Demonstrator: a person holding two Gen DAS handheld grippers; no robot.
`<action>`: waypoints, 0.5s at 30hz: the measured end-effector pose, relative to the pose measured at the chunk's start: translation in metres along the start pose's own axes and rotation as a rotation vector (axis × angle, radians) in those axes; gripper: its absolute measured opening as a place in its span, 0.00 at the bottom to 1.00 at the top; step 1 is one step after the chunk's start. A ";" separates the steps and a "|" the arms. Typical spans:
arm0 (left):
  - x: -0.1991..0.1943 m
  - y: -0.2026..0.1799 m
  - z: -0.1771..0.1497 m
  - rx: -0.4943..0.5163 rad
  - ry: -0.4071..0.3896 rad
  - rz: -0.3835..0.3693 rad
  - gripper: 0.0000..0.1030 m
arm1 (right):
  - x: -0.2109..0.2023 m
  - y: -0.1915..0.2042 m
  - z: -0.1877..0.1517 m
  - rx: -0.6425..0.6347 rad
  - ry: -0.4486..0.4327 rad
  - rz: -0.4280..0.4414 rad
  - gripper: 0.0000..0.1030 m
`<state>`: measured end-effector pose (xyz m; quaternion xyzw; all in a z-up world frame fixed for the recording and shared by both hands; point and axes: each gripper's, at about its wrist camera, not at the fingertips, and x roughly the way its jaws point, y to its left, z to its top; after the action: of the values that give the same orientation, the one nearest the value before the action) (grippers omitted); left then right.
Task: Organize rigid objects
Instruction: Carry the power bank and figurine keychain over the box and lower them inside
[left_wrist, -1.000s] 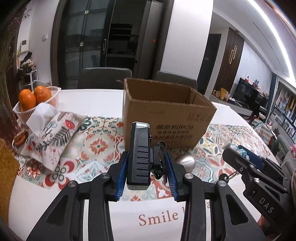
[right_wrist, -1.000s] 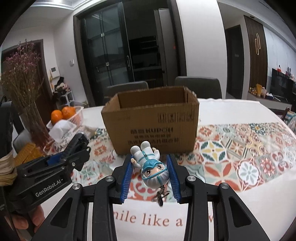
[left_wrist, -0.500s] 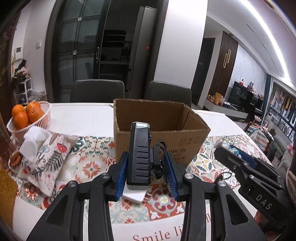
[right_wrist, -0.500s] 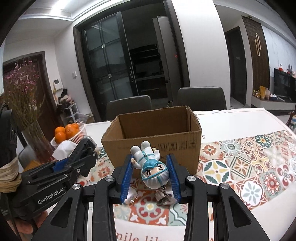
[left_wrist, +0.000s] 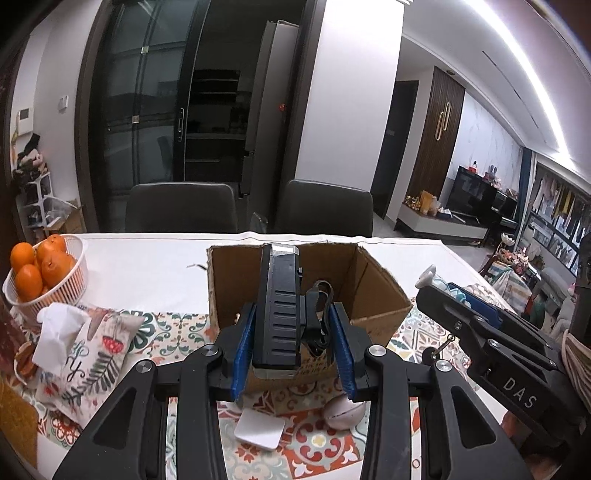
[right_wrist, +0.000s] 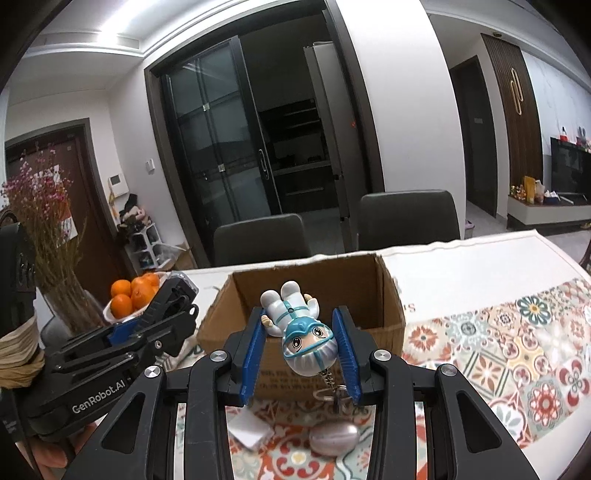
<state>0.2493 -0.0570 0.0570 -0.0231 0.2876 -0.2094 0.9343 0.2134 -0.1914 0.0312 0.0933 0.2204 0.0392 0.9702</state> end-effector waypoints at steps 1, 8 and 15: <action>0.001 0.000 0.002 0.001 0.001 -0.001 0.37 | 0.003 0.000 0.004 0.000 0.001 0.006 0.37; 0.011 -0.001 0.021 0.023 0.005 0.007 0.37 | 0.017 -0.003 0.023 -0.007 -0.004 0.012 0.37; 0.020 -0.001 0.039 0.053 -0.002 0.023 0.37 | 0.033 -0.004 0.042 -0.013 0.004 0.020 0.37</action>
<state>0.2854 -0.0688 0.0785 0.0047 0.2815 -0.2060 0.9372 0.2614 -0.1980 0.0543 0.0890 0.2210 0.0505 0.9699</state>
